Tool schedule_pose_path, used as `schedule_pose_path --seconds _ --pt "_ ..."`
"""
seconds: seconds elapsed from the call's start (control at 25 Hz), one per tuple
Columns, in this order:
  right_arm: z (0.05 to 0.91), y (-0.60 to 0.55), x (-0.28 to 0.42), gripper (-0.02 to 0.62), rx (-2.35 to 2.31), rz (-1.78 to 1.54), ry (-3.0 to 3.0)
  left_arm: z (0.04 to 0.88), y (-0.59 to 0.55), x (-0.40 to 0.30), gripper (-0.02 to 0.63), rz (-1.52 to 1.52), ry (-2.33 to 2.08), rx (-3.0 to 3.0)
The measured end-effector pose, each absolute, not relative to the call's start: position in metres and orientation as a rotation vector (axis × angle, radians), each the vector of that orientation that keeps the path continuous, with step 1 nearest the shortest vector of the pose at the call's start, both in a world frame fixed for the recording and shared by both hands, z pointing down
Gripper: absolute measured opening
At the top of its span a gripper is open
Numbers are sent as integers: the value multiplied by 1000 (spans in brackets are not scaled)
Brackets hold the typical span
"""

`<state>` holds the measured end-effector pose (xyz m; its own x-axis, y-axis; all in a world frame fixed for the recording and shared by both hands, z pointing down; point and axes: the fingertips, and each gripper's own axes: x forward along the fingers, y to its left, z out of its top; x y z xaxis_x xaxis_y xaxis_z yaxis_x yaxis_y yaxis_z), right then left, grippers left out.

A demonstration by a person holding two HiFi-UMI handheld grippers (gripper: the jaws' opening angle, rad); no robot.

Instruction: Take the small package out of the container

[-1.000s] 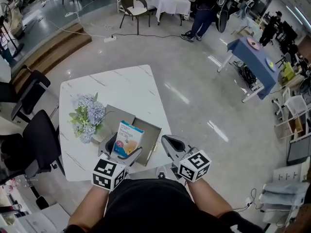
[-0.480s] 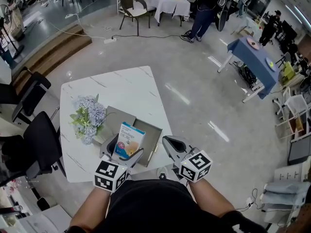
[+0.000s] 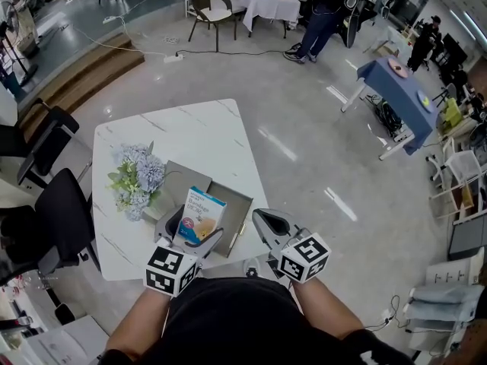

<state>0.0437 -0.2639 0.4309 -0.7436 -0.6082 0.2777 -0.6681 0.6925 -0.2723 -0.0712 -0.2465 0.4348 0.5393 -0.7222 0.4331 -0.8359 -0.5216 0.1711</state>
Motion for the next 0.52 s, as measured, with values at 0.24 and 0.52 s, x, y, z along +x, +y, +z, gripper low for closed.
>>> schedule_pose_path --seconds 0.24,0.52 --pt "434 -264 42 0 1032 547 -2736 437 -247 -70 422 444 -1280 2420" --pt "431 -264 44 -1 1030 539 -2736 434 -245 -67 422 445 -1281 2423"
